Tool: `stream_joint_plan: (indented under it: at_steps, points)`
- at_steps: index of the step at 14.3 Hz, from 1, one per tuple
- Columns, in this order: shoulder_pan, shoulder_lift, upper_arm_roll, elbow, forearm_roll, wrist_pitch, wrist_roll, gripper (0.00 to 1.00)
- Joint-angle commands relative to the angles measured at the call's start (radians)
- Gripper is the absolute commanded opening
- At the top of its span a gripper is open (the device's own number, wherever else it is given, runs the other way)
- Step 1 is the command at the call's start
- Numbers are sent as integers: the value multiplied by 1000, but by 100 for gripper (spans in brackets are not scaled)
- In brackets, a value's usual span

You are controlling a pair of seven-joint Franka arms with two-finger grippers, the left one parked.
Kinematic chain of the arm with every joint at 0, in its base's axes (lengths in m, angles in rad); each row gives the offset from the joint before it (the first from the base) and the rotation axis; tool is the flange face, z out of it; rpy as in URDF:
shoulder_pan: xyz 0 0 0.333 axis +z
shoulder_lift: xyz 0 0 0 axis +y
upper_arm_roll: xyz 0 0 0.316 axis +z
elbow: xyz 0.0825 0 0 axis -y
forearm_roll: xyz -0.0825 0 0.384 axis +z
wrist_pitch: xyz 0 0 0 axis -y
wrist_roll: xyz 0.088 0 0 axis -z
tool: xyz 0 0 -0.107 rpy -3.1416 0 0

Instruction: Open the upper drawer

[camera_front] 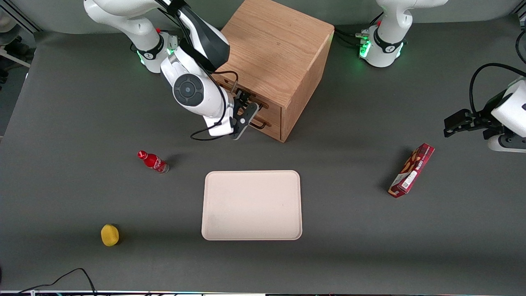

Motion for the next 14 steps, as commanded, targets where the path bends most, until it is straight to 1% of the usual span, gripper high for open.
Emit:
stream_joint_plan:
  at_steps: [1,6,8,12,14]
  points:
    - [-1,3,-3,4,7,11,7,100]
    - [-5,12,-19,24,1,9,2,100]
    - [-23,12,-19,31,-13,9,1,100]
    - [-47,13,-19,44,-16,6,-10,100]
    - [-53,18,-20,53,-39,6,-9,100]
